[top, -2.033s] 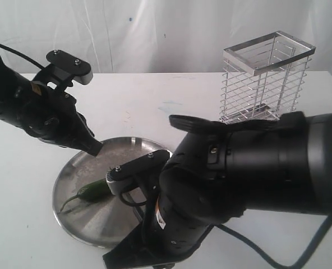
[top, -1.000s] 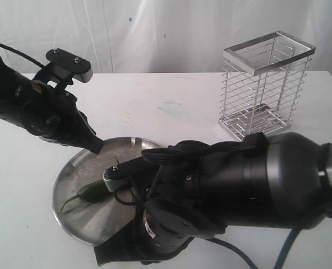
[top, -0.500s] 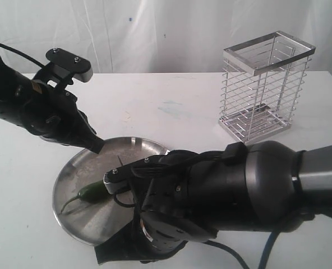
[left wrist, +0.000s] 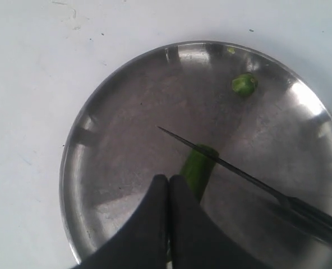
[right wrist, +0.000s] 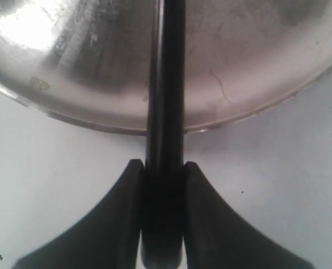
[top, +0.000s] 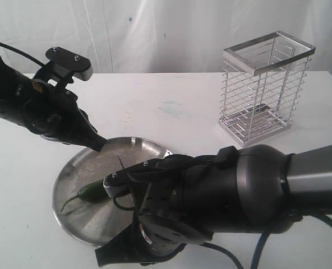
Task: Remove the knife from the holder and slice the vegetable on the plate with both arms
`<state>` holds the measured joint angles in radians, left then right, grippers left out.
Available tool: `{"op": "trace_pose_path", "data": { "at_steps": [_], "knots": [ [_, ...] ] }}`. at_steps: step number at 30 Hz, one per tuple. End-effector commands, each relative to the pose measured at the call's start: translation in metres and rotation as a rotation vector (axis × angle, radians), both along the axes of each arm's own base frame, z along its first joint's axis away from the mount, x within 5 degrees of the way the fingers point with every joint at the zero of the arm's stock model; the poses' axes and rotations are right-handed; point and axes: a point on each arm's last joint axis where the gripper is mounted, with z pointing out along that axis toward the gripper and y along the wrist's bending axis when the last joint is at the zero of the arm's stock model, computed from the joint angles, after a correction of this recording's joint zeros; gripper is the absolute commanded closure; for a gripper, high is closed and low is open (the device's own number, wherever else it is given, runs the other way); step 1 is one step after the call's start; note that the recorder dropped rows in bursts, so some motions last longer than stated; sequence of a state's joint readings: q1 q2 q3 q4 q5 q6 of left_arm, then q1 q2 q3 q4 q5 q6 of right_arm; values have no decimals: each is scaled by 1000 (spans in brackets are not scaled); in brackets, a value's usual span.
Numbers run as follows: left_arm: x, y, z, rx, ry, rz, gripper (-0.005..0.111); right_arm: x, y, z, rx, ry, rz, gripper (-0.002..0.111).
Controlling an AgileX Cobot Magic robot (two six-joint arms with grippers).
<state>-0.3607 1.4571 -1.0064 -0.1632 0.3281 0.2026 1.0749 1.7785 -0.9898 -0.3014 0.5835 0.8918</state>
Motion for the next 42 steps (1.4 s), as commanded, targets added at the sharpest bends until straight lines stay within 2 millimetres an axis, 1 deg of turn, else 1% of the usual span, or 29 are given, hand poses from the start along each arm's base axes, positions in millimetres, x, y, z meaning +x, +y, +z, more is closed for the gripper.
{"op": "trace_pose_path", "data": {
  "at_steps": [1, 5, 9, 13, 19, 24, 31, 34, 38, 42],
  "knots": [
    [2, -2, -6, -25, 20, 15, 107, 0, 0, 0, 4, -8, 6, 108],
    [11, -6, -30, -50, 53, 57, 107, 0, 0, 0, 4, -8, 6, 108],
    [21, -10, -47, -99, 77, 115, 107, 0, 0, 0, 4, -8, 4, 108],
    [25, -11, -50, -125, 61, 143, 107, 0, 0, 0, 5, -7, 2, 108],
    [29, -12, -55, -87, 31, 104, 107, 0, 1, 0, 11, -8, 1, 108],
    [34, -13, -66, 18, -12, -23, 107, 0, 1, 0, 11, -8, 1, 108],
    [38, -14, -82, 6, 26, 10, 107, 0, 1, 0, 9, -8, 0, 108],
    [41, -15, -83, -3, 21, 21, 107, 0, 1, 0, 9, -8, 0, 108],
    [47, -18, -75, -55, 17, 60, 107, 0, 1, 0, 9, -8, 0, 108],
    [49, -20, -71, -100, 24, 92, 107, 0, 1, 0, 9, -8, 0, 108]
  ]
}}
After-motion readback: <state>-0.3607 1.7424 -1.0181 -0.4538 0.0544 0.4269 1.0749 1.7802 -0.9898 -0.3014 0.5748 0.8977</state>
